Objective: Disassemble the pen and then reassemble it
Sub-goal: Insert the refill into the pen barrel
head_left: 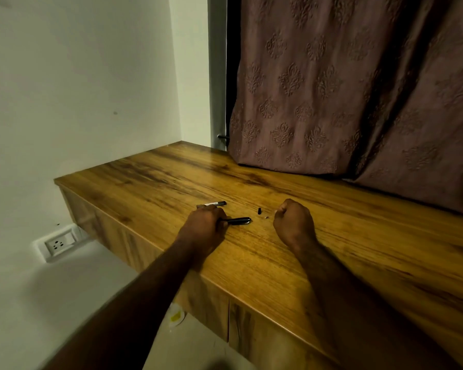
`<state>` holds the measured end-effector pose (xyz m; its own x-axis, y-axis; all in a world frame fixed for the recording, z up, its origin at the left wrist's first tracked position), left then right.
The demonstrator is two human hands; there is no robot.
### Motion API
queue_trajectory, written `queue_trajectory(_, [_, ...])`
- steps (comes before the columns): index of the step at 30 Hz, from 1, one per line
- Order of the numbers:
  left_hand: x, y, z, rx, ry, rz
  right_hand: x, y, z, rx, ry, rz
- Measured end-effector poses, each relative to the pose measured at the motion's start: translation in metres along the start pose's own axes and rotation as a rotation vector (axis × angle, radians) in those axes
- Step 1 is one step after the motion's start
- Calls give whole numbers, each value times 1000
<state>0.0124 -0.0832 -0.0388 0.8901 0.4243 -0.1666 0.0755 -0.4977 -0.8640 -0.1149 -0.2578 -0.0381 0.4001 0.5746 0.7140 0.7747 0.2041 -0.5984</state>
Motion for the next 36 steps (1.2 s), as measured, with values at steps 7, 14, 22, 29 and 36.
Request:
queue_trajectory(7, [-4, -10, 9, -130, -19, 25, 5, -9, 6, -92, 35, -387])
queue_trajectory(14, [-8, -22, 14, -213, -48, 55, 19, -3, 17, -104, 63, -691])
queue_trajectory(22, [-14, -29, 16, -247, -64, 69, 20, -7, 18, -141, 74, -700])
queue_trajectory(29, [-13, -29, 15, -245, -78, 60, 19, -12, 19, -125, 107, -719])
queue_trajectory(36, [-13, -29, 16, -249, -73, 72, 18, -8, 18, -38, 144, -797])
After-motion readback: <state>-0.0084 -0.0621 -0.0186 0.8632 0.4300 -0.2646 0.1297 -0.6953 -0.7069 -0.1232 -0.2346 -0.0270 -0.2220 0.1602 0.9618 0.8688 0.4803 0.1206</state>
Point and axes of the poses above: each hand's wrist, its own z-axis away from the middle knuckle, its own y-axis out of the palm, x = y × z, the point moved 4 cm from there along -z, towards the middle knuckle, and after that the axes turned 11 degrees about -z, right-handed, at the moved point
